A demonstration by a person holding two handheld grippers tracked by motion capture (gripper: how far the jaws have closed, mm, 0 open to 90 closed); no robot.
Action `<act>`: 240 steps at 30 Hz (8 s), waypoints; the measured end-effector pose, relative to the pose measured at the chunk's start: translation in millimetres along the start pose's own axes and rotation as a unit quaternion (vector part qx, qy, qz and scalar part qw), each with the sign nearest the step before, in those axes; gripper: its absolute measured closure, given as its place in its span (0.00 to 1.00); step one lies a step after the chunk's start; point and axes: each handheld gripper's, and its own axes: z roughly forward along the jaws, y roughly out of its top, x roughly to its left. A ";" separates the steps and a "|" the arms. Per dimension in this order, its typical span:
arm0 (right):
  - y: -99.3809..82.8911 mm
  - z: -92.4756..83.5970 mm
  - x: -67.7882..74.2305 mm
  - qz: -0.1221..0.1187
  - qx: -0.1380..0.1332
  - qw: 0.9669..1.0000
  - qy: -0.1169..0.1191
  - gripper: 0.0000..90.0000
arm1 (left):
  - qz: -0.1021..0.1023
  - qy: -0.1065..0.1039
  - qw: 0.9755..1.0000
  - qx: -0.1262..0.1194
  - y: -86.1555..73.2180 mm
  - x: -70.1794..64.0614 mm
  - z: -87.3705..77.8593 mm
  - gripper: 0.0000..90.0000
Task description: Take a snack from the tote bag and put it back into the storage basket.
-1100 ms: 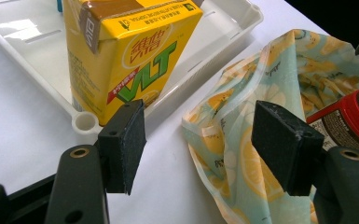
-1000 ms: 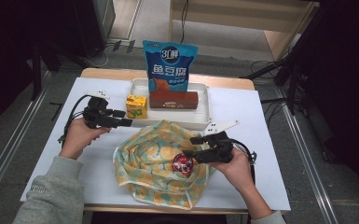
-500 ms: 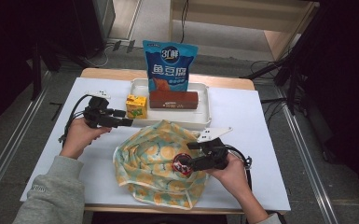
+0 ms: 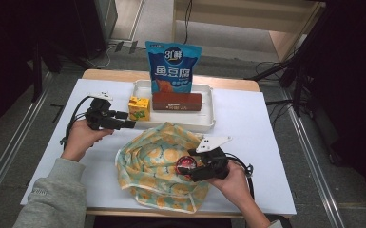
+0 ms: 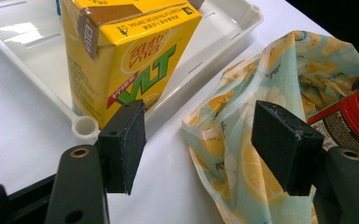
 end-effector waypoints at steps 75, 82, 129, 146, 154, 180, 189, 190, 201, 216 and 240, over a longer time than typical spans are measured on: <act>32.0 23.8 -20.1 0.001 0.001 0.999 0.047 0.29 | -0.004 -0.006 1.000 -0.006 -7.3 -3.3 -9.7 0.39; 39.9 24.5 -25.2 -0.006 0.006 0.999 0.052 0.29 | -0.009 -0.007 1.000 -0.010 -12.0 -2.9 -16.1 0.39; 81.5 -0.5 -61.7 0.001 -0.001 0.999 0.047 0.29 | -0.009 -0.017 1.000 -0.003 -16.6 -7.1 -17.8 0.39; 95.8 -16.1 -72.9 -0.004 -0.011 0.999 0.031 0.29 | -0.008 -0.015 1.000 -0.005 -16.2 -7.4 -18.0 0.39; 100.4 -19.0 -80.4 -0.003 -0.016 1.000 0.024 0.29 | -0.008 -0.018 1.000 -0.005 -16.1 -6.7 -17.4 0.39; 111.3 -12.0 -112.8 0.014 -0.019 1.000 -0.004 0.29 | 0.003 -0.021 1.000 -0.004 -14.0 -9.8 -17.8 0.39; 113.8 -6.4 -119.3 0.016 -0.015 1.000 -0.015 0.29 | 0.002 -0.022 1.000 -0.005 -13.7 -9.3 -19.9 0.39; 114.0 -5.6 -120.1 0.017 -0.014 1.000 -0.015 0.29 | 0.001 -0.022 1.000 -0.006 -13.7 -9.2 -20.2 0.39; 111.5 3.9 -132.8 0.030 -0.014 0.999 -0.029 0.29 | -0.002 -0.023 1.000 -0.003 -14.8 -7.1 -21.3 0.39; 105.0 16.7 -148.6 0.047 -0.012 0.998 -0.045 0.29 | 0.000 -0.023 1.000 -0.001 -14.7 -7.2 -20.4 0.39; 87.3 34.7 -168.9 0.072 -0.002 0.995 -0.071 0.29 | 0.001 -0.023 1.000 -0.001 -14.8 -7.1 -20.4 0.39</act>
